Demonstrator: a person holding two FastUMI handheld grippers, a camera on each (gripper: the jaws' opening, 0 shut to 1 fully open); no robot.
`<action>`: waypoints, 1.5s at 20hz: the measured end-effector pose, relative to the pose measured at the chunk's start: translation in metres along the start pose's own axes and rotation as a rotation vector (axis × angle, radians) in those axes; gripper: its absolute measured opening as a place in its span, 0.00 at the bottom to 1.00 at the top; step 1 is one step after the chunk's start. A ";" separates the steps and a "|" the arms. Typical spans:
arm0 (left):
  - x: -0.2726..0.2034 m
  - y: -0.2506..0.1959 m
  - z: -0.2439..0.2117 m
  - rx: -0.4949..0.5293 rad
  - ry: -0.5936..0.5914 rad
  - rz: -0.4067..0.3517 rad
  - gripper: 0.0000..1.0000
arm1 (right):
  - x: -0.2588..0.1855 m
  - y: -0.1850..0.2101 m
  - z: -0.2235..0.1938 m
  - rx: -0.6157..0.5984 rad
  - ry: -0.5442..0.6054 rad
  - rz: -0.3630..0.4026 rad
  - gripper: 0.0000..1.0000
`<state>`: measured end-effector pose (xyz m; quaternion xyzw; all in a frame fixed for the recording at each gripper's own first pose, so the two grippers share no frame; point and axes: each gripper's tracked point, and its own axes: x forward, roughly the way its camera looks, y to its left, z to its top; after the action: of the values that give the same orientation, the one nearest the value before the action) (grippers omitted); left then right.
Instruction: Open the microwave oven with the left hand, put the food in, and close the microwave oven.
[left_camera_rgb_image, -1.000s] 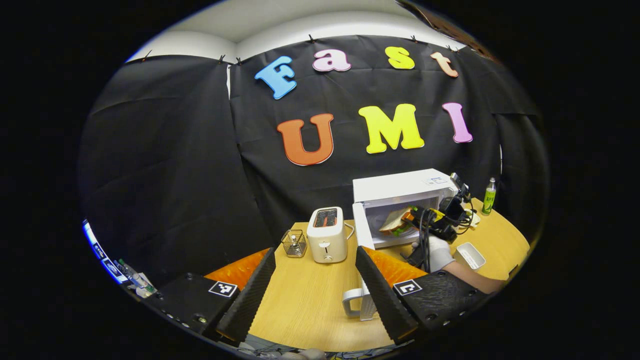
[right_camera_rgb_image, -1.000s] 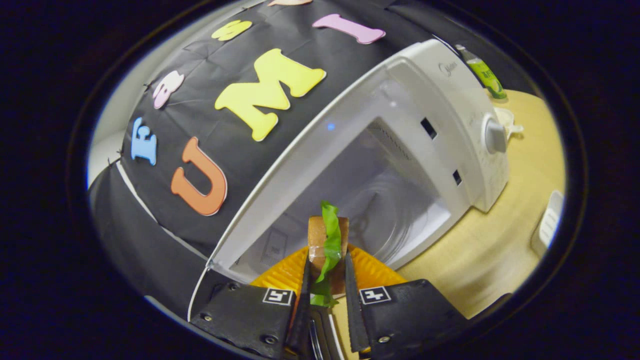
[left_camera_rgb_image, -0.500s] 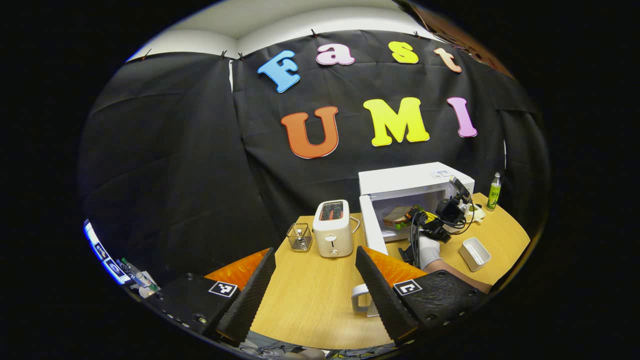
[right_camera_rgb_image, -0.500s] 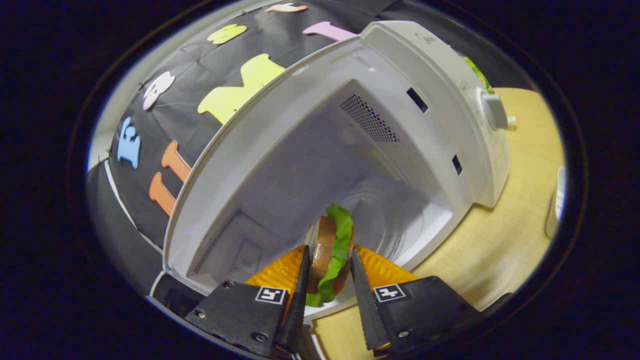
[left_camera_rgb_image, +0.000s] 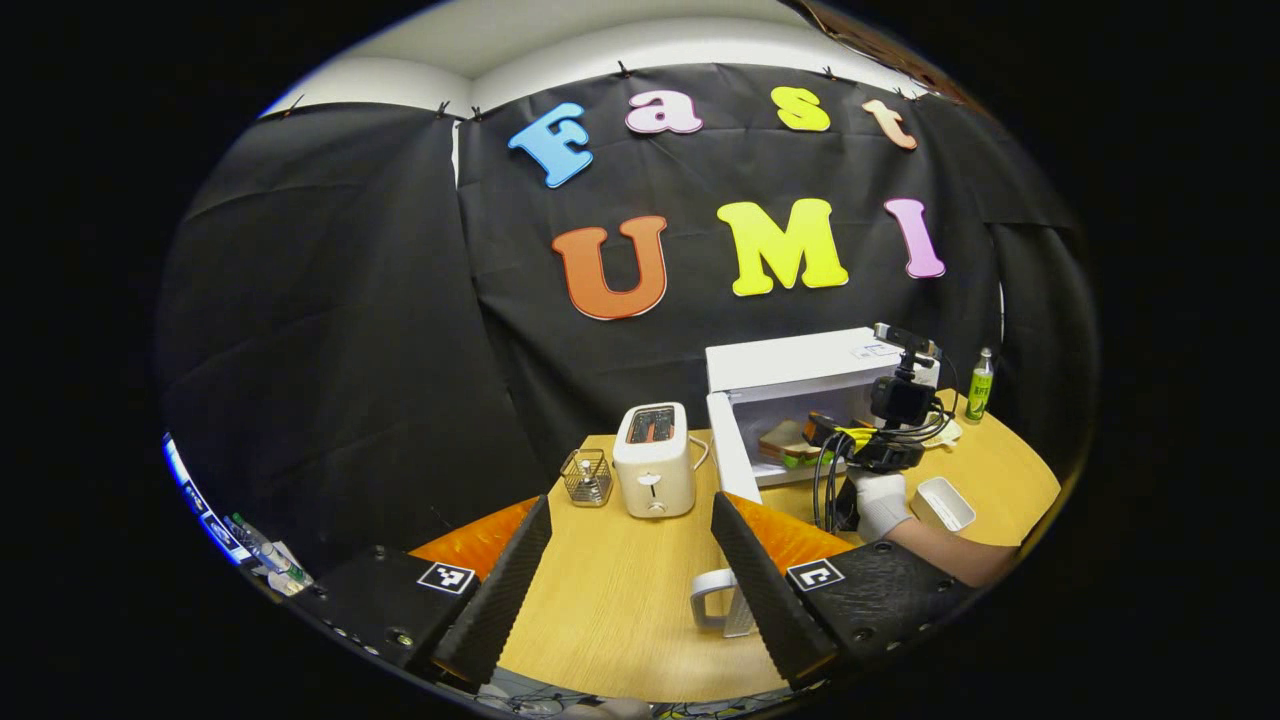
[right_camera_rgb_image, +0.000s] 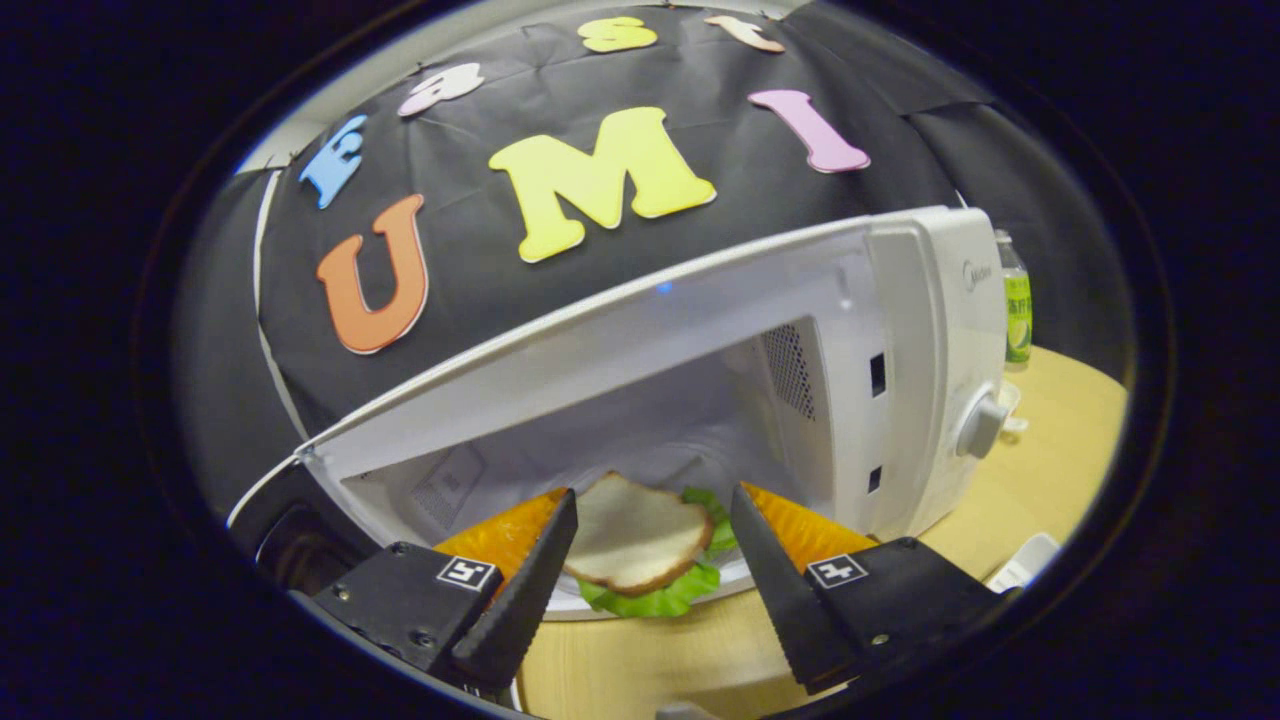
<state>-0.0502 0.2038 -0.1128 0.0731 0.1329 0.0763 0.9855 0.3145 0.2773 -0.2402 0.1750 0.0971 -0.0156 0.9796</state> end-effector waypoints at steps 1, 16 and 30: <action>0.001 -0.001 0.002 -0.002 -0.003 -0.005 0.97 | -0.007 -0.002 0.009 -0.022 -0.003 0.014 0.98; 0.009 -0.015 0.032 -0.070 -0.138 -0.095 0.96 | -0.201 -0.072 0.183 -0.288 -0.089 0.123 0.91; 0.039 -0.005 0.019 -0.061 -0.180 -0.128 0.11 | -0.315 -0.161 0.219 -0.212 -0.034 0.008 0.91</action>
<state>-0.0067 0.2031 -0.1052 0.0408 0.0457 0.0101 0.9981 0.0359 0.0494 -0.0317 0.0704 0.0808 -0.0044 0.9942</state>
